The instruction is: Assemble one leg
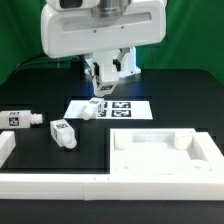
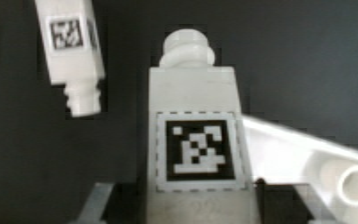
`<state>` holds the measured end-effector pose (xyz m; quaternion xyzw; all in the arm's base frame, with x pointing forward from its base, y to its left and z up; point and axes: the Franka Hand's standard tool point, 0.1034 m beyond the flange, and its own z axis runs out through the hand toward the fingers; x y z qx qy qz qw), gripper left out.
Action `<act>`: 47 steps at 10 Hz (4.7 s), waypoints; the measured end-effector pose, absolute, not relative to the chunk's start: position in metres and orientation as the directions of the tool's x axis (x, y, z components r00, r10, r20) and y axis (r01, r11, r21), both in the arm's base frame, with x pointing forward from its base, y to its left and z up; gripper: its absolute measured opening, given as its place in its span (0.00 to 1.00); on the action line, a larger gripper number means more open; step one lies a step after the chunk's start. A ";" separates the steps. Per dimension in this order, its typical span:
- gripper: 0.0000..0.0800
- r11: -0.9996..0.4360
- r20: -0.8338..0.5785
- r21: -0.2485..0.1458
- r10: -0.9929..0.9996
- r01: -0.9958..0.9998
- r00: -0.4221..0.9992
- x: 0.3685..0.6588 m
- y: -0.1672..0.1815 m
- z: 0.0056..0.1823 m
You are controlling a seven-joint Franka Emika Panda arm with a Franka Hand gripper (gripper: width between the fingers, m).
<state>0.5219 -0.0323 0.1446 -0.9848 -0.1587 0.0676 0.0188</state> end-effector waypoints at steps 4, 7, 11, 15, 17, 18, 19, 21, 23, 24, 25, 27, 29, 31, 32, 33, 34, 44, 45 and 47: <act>0.36 -0.969 0.079 -0.100 0.219 0.226 0.973 0.570 0.024 0.161; 0.36 -0.974 0.275 -0.049 0.201 0.222 0.940 0.607 0.032 0.180; 0.36 -0.975 0.453 0.060 0.219 0.215 0.864 0.608 0.015 0.174; 0.36 -0.990 0.489 -0.077 0.063 0.115 0.870 0.649 0.103 0.149; 0.36 -0.990 0.476 -0.076 0.071 0.122 0.876 0.655 0.111 0.159; 0.36 -0.990 0.471 -0.076 0.071 0.120 0.879 0.653 0.110 0.156; 0.36 -0.990 0.524 -0.046 0.093 0.137 0.847 0.655 0.104 0.159; 0.36 -0.992 0.583 0.003 0.107 0.129 0.805 0.628 0.088 0.142; 0.36 -0.993 0.593 0.017 0.107 0.120 0.798 0.627 0.078 0.134; 0.36 -0.993 0.588 0.012 0.102 0.118 0.802 0.626 0.081 0.130; 0.36 -0.992 0.586 0.005 0.105 0.126 0.804 0.627 0.090 0.129; 0.36 -0.990 0.584 -0.001 0.113 0.140 0.804 0.634 0.105 0.118; 0.36 -0.989 0.575 -0.002 0.122 0.150 0.809 0.635 0.114 0.105; 0.36 -0.989 0.572 -0.002 0.122 0.150 0.811 0.634 0.113 0.102; 0.36 -0.989 0.573 -0.001 0.123 0.151 0.810 0.634 0.113 0.102; 0.36 -0.989 0.575 0.002 0.124 0.150 0.808 0.634 0.112 0.102; 0.36 -0.989 0.575 0.002 0.125 0.151 0.808 0.634 0.111 0.102; 0.36 -0.989 0.580 0.011 0.129 0.150 0.804 0.628 0.112 0.085; 0.36 -0.989 0.586 0.014 0.126 0.146 0.800 0.631 0.108 0.085; 0.47 -0.989 0.583 0.013 0.126 0.147 0.803 0.630 0.108 0.085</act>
Offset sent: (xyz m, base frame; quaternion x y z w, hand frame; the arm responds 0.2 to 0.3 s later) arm 0.0987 0.0897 0.0398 0.0641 0.1703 0.0883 0.9793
